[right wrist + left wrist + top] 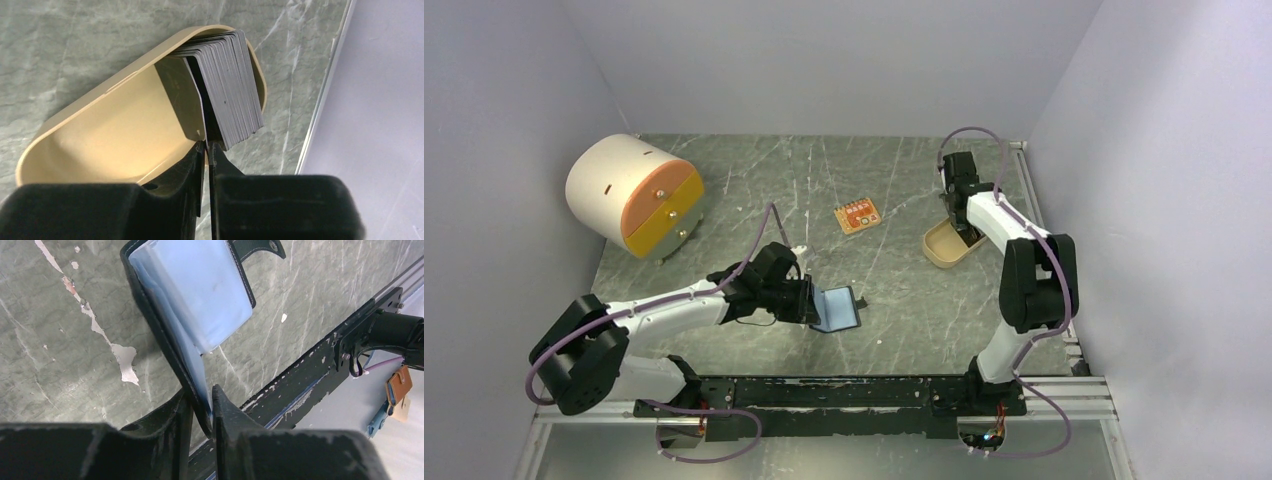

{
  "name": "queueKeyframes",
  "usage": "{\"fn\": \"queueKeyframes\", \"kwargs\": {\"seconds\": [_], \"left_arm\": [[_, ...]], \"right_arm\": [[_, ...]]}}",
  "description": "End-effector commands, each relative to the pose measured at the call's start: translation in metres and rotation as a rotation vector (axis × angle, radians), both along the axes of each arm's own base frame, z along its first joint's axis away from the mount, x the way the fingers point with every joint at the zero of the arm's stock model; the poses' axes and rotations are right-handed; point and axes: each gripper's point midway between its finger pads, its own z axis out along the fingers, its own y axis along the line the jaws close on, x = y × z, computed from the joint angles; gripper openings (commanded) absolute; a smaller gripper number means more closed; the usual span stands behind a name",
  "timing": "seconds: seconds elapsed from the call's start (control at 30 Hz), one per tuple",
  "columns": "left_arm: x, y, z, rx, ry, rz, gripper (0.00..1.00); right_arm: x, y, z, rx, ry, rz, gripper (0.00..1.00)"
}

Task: Put the credit cards into the card holder
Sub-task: Pick up the credit card from the storage box, then insert the credit card into the card holder.

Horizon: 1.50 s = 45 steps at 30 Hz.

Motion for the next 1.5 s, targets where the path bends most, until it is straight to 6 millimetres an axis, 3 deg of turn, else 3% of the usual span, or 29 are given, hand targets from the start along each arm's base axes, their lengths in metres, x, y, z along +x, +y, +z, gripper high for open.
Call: {"fn": "queueKeyframes", "kwargs": {"seconds": [0.0,0.07,0.23,0.37,0.5,0.67,0.77,1.03,1.1,1.23,1.33,1.47], "left_arm": [[0.004,-0.003,0.0,-0.011,0.014,0.02,0.28],[0.006,-0.001,-0.002,0.007,0.018,0.039,0.31],[0.013,0.008,-0.002,0.014,0.021,0.098,0.35],[0.019,0.014,-0.001,0.011,0.022,0.146,0.35],[0.023,0.017,-0.001,0.022,0.018,0.171,0.3],[0.023,0.011,0.0,-0.007,0.009,0.141,0.1],[0.021,0.0,0.009,-0.082,-0.004,0.099,0.09],[0.019,-0.032,0.042,-0.317,-0.014,0.037,0.09],[0.022,-0.032,0.037,-0.305,-0.005,0.056,0.09],[0.024,-0.023,0.014,-0.217,0.041,0.109,0.22],[0.022,-0.016,0.003,-0.191,0.063,0.129,0.31],[0.018,-0.009,-0.008,-0.163,0.082,0.146,0.32]], "right_arm": [[-0.006,0.01,0.024,0.069,-0.024,-0.004,0.07],[-0.01,0.011,0.026,0.082,-0.021,-0.02,0.0],[-0.022,0.019,0.041,0.151,-0.054,-0.04,0.0],[-0.025,0.033,0.065,0.265,-0.126,-0.069,0.0],[-0.028,0.06,0.086,0.441,-0.215,-0.071,0.0],[-0.039,0.093,0.108,0.653,-0.293,-0.038,0.0],[-0.054,0.112,0.116,0.775,-0.318,-0.005,0.0],[-0.114,0.183,0.105,1.148,-0.291,0.097,0.0],[-0.128,0.205,0.102,1.224,-0.279,0.112,0.0],[-0.152,0.244,0.085,1.321,-0.201,0.14,0.0],[-0.165,0.259,0.069,1.367,-0.155,0.144,0.0],[-0.181,0.277,0.051,1.419,-0.112,0.173,0.0]]}}
